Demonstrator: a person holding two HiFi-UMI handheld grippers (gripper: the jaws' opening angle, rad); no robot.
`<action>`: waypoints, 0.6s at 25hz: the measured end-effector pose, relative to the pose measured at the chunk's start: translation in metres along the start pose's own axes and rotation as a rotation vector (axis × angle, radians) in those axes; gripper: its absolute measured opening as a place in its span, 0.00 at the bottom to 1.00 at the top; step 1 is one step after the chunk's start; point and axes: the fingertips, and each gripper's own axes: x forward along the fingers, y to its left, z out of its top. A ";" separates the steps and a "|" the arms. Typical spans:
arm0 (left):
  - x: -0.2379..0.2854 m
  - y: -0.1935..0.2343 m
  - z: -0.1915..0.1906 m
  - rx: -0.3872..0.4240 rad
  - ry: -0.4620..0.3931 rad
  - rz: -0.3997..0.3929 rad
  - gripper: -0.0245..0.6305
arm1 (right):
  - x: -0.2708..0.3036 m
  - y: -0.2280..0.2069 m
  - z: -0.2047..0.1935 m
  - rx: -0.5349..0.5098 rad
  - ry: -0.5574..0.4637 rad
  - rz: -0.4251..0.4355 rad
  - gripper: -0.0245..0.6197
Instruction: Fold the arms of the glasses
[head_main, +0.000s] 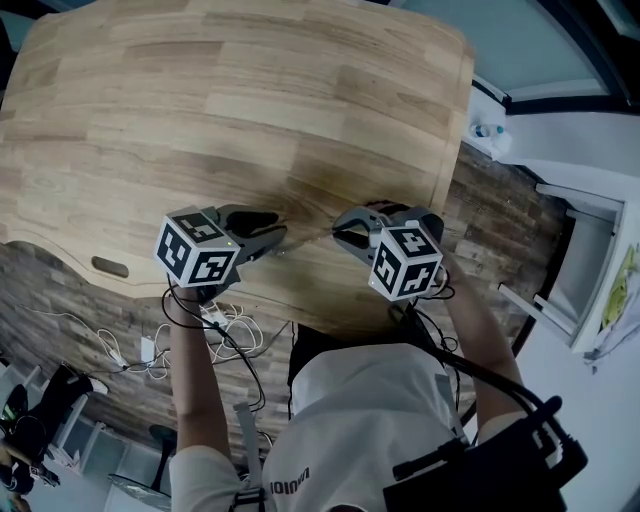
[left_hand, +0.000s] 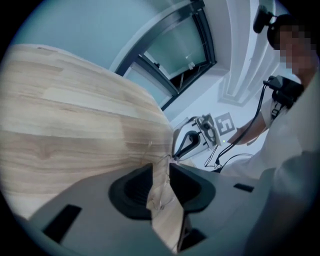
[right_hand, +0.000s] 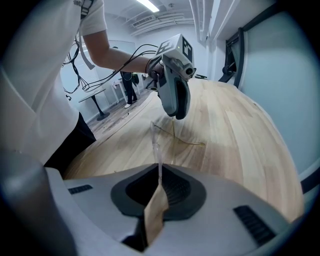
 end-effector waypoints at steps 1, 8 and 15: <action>-0.004 0.003 0.003 -0.012 -0.025 0.011 0.21 | 0.000 0.000 0.000 0.001 0.000 -0.001 0.10; -0.019 0.045 -0.008 -0.050 0.000 0.224 0.19 | 0.002 -0.001 0.000 0.005 0.003 0.001 0.10; 0.014 0.057 -0.012 -0.013 0.106 0.294 0.08 | 0.002 0.000 -0.001 0.004 0.006 0.002 0.10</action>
